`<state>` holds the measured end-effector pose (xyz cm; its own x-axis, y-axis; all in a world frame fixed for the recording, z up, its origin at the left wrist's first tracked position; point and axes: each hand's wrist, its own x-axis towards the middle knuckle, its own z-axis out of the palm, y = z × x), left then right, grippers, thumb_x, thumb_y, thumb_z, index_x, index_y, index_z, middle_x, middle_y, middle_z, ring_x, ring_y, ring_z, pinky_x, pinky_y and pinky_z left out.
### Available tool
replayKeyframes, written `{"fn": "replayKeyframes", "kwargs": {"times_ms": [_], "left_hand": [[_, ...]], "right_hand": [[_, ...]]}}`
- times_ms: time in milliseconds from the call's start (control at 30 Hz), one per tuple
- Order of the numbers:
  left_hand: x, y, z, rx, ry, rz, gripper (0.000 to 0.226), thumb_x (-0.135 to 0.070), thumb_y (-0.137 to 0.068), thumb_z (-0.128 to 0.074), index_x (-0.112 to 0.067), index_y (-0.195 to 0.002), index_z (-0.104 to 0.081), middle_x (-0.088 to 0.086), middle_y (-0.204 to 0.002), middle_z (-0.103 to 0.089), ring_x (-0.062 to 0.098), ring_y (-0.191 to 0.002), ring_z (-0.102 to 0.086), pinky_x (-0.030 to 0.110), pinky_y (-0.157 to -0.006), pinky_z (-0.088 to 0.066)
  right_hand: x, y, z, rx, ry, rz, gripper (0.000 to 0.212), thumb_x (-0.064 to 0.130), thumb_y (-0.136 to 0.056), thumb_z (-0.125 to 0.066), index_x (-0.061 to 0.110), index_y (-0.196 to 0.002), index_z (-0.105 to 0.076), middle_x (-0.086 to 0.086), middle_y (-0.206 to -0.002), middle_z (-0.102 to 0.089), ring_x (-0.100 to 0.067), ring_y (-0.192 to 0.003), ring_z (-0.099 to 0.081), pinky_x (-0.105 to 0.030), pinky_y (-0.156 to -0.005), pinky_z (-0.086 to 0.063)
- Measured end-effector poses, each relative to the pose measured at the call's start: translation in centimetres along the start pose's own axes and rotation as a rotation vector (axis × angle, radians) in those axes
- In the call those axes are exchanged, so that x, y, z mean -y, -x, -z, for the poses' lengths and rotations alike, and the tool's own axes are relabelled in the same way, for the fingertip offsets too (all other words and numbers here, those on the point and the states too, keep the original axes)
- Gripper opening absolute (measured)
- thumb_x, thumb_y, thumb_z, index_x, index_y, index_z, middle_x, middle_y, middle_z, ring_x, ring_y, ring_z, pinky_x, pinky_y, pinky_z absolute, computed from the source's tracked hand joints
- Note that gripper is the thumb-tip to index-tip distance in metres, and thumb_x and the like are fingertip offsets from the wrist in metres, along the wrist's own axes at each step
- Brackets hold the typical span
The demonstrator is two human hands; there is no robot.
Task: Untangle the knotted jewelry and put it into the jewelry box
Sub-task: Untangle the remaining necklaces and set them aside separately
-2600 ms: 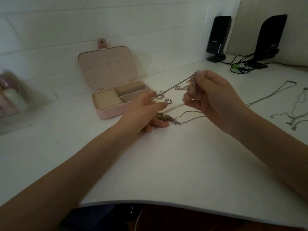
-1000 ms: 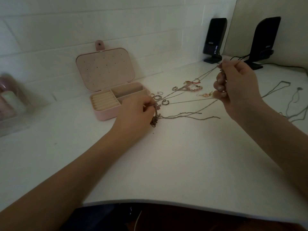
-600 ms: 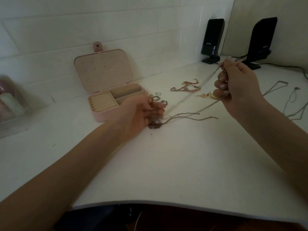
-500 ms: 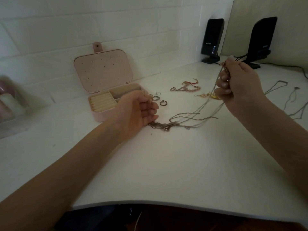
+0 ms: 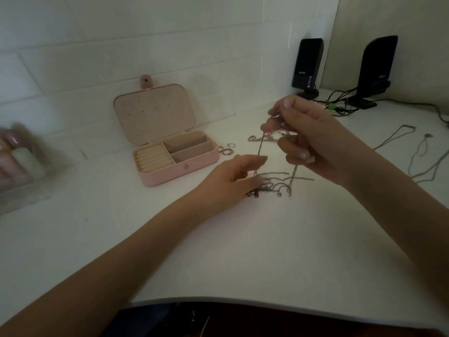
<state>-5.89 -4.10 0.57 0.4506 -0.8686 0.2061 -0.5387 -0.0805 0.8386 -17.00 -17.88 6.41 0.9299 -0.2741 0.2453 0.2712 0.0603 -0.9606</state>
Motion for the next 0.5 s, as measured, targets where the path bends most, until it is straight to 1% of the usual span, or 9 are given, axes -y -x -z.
{"fn": "replayKeyframes", "kwargs": {"times_ms": [67, 100, 167, 233, 300, 333, 367, 433, 500], "left_hand": [[-0.5, -0.2, -0.3, 0.032, -0.011, 0.018, 0.017, -0.013, -0.096, -0.055, -0.026, -0.096, -0.065, -0.002, -0.12, -0.065, 0.008, -0.116, -0.058, 0.033, -0.106, -0.042], [-0.7, -0.3, -0.4, 0.038, 0.017, 0.022, 0.019, -0.013, -0.097, -0.053, -0.025, -0.087, -0.064, -0.002, -0.115, -0.068, 0.009, -0.114, -0.06, 0.034, -0.105, -0.043], [-0.9, -0.5, -0.6, 0.008, 0.083, 0.02, 0.024, -0.012, -0.098, -0.05, -0.022, -0.08, -0.063, -0.003, -0.097, -0.072, 0.015, -0.105, -0.065, 0.036, -0.1, -0.047], [-1.1, -0.3, -0.7, -0.063, 0.175, 0.038, 0.026, -0.008, -0.099, -0.045, -0.015, -0.078, -0.059, -0.001, -0.072, -0.07, 0.02, -0.084, -0.071, 0.034, -0.086, -0.052], [-1.3, -0.1, -0.5, -0.156, 0.296, 0.094, 0.026, -0.005, -0.1, -0.042, -0.01, -0.078, -0.055, 0.001, -0.055, -0.062, 0.017, -0.058, -0.066, 0.026, -0.068, -0.053], [-1.3, 0.0, -0.3, -0.217, 0.354, 0.125, 0.026, -0.005, -0.099, -0.042, -0.01, -0.078, -0.055, 0.002, -0.052, -0.056, 0.014, -0.05, -0.06, 0.024, -0.062, -0.052], [-1.4, 0.0, -0.1, -0.285, 0.383, 0.15, 0.025, -0.006, -0.099, -0.044, -0.01, -0.078, -0.056, 0.002, -0.052, -0.053, 0.011, -0.046, -0.055, 0.022, -0.056, -0.052], [-1.2, -0.1, 0.3, -0.392, 0.347, 0.157, 0.022, -0.009, -0.098, -0.048, -0.011, -0.08, -0.059, 0.001, -0.056, -0.053, 0.007, -0.046, -0.053, 0.021, -0.048, -0.049], [-0.8, -0.1, 0.4, -0.43, 0.292, 0.126, 0.019, -0.013, -0.098, -0.05, -0.011, -0.084, -0.062, -0.001, -0.058, -0.057, 0.007, -0.049, -0.056, 0.024, -0.047, -0.048]], "right_hand": [[0.3, 0.0, 0.1, -0.006, -0.009, 0.013, 0.018, 0.032, -0.089, -0.048, 0.015, -0.091, -0.054, 0.004, -0.078, -0.067, -0.005, -0.036, -0.033, -0.016, -0.037, -0.022], [0.3, 0.0, 0.3, -0.019, -0.013, 0.023, 0.017, 0.032, -0.089, -0.049, 0.016, -0.091, -0.055, 0.005, -0.078, -0.067, -0.006, -0.037, -0.035, -0.016, -0.037, -0.025], [0.4, -0.1, 0.8, -0.067, -0.025, 0.047, 0.016, 0.031, -0.091, -0.049, 0.016, -0.091, -0.055, 0.006, -0.077, -0.065, -0.006, -0.04, -0.038, -0.015, -0.038, -0.029], [0.4, -0.2, 1.5, -0.163, -0.047, 0.067, 0.015, 0.029, -0.096, -0.047, 0.017, -0.092, -0.056, 0.007, -0.076, -0.064, -0.006, -0.043, -0.039, -0.016, -0.04, -0.031], [0.5, -0.3, 2.3, -0.27, -0.082, 0.082, 0.016, 0.028, -0.099, -0.046, 0.017, -0.093, -0.057, 0.007, -0.075, -0.062, -0.006, -0.046, -0.04, -0.016, -0.042, -0.03], [0.5, -0.4, 2.6, -0.315, -0.1, 0.087, 0.017, 0.028, -0.099, -0.046, 0.017, -0.093, -0.058, 0.007, -0.075, -0.062, -0.006, -0.046, -0.04, -0.015, -0.042, -0.029], [0.6, -0.4, 3.0, -0.356, -0.114, 0.092, 0.017, 0.028, -0.099, -0.047, 0.017, -0.092, -0.059, 0.006, -0.076, -0.063, -0.006, -0.047, -0.04, -0.015, -0.043, -0.029], [0.6, -0.5, 3.5, -0.42, -0.12, 0.1, 0.018, 0.028, -0.099, -0.049, 0.018, -0.09, -0.06, 0.006, -0.077, -0.064, -0.006, -0.047, -0.04, -0.015, -0.043, -0.03], [0.5, -0.4, 3.7, -0.452, -0.091, 0.111, 0.018, 0.027, -0.099, -0.049, 0.017, -0.09, -0.061, 0.005, -0.077, -0.066, -0.007, -0.048, -0.041, -0.016, -0.042, -0.032]]}}
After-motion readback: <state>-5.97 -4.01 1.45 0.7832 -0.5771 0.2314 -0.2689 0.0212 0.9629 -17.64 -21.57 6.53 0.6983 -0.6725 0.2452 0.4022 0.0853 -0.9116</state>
